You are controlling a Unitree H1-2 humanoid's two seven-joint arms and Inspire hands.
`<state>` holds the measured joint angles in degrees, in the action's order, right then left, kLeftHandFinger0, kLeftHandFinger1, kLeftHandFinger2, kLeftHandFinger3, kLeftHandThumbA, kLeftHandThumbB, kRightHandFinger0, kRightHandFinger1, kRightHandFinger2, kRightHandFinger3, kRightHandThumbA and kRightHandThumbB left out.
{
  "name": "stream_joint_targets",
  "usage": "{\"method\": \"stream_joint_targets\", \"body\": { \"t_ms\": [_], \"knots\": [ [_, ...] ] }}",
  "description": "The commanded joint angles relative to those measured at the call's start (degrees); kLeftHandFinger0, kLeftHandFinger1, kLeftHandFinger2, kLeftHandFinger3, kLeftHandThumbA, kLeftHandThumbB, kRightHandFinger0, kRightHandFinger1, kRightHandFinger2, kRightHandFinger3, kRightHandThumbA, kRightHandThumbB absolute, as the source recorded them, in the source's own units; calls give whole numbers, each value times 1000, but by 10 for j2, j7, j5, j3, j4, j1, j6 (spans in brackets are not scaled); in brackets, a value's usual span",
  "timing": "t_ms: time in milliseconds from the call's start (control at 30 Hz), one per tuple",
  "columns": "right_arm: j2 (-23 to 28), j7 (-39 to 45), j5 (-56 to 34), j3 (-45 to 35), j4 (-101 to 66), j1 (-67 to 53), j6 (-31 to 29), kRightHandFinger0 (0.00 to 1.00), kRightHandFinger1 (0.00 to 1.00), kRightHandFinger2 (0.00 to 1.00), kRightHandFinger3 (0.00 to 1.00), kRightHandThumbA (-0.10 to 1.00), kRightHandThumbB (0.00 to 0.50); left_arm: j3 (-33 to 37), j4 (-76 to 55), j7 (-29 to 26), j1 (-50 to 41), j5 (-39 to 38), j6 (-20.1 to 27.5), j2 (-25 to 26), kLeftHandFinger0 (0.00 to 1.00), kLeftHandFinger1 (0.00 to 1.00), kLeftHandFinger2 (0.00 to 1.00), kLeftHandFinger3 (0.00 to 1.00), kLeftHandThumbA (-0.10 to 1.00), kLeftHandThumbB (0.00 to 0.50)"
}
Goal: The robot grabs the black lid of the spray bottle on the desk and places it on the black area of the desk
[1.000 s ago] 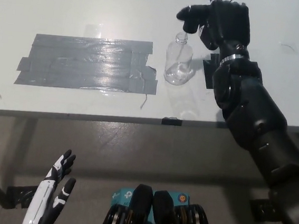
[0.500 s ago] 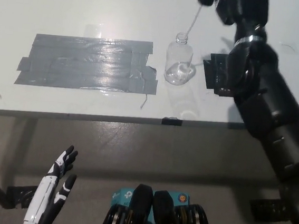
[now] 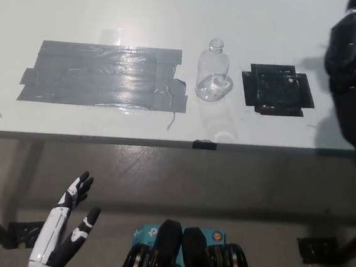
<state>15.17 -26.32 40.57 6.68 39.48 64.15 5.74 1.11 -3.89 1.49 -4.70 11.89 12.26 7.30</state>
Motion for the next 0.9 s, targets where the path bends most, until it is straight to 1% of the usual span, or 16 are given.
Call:
{"method": "stream_joint_targets", "body": {
  "t_ms": [0,133,200,300,333,367,400,433,467,500,533,567,600,667,767,867],
  "knots": [
    [22,-34,-32,-18,40,28,-26,0,246,577,546,190,0,0,-13,-6,4,13,5,8,1000,1000,1000,1000,821,4],
    [20,-34,-41,-12,99,19,-32,0,292,626,574,238,0,0,-12,-5,5,14,6,8,1000,1000,1000,1000,800,0],
    [16,-34,-44,-3,146,15,-42,0,300,645,609,220,30,0,-9,-6,6,14,10,7,1000,1000,1000,1000,793,0],
    [14,-31,-53,8,206,14,-66,0,246,585,600,178,37,1,-9,-6,6,15,11,7,1000,1000,1000,1000,778,0],
    [11,-40,-56,12,231,15,-81,0,207,525,551,170,43,0,-7,-10,8,21,14,7,1000,1000,1000,1000,773,0],
    [9,-36,-56,16,245,16,-74,0,182,486,540,242,40,1,-8,-8,8,23,11,8,1000,1000,1000,1000,774,0],
    [7,-23,-55,24,259,18,-66,23,220,521,598,322,44,0,-10,-7,9,24,7,9,1000,1000,1000,1000,776,0],
    [7,-2,-57,28,269,24,-51,146,366,640,684,388,59,-1,-11,-7,10,23,5,9,1000,1000,1000,1000,776,0],
    [7,13,-62,31,276,29,-44,309,526,750,759,496,101,-1,-11,-6,12,22,4,9,1000,1000,1000,1000,761,0],
    [7,33,-67,32,281,33,-34,361,544,731,749,545,100,-1,-11,-6,13,20,4,9,1000,1000,1000,1000,757,0],
    [10,71,-72,36,286,38,-23,618,791,920,889,614,119,-1,-10,-6,15,22,4,8,1000,1000,1000,1000,748,0],
    [14,115,-73,46,290,43,-16,877,1000,1000,1000,645,145,0,-8,-6,17,22,7,8,1000,1000,1000,1000,740,0],
    [15,137,-79,47,292,45,-8,1000,1000,1000,1000,618,163,0,-8,-5,18,23,6,8,1000,1000,1000,1000,739,0],
    [19,172,-80,57,307,51,-11,1000,1000,1000,1000,506,184,0,-17,-4,18,28,-7,9,1000,1000,985,1000,716,0],
    [21,194,-90,57,306,52,-7,1000,1000,1000,1000,436,241,-2,-20,-2,18,27,-13,10,1000,1000,955,1000,650,0],
    [23,210,-96,57,295,51,3,1000,1000,1000,1000,421,236,-1,-19,-1,19,24,-9,10,1000,1000,940,1000,600,0]
  ]
}}
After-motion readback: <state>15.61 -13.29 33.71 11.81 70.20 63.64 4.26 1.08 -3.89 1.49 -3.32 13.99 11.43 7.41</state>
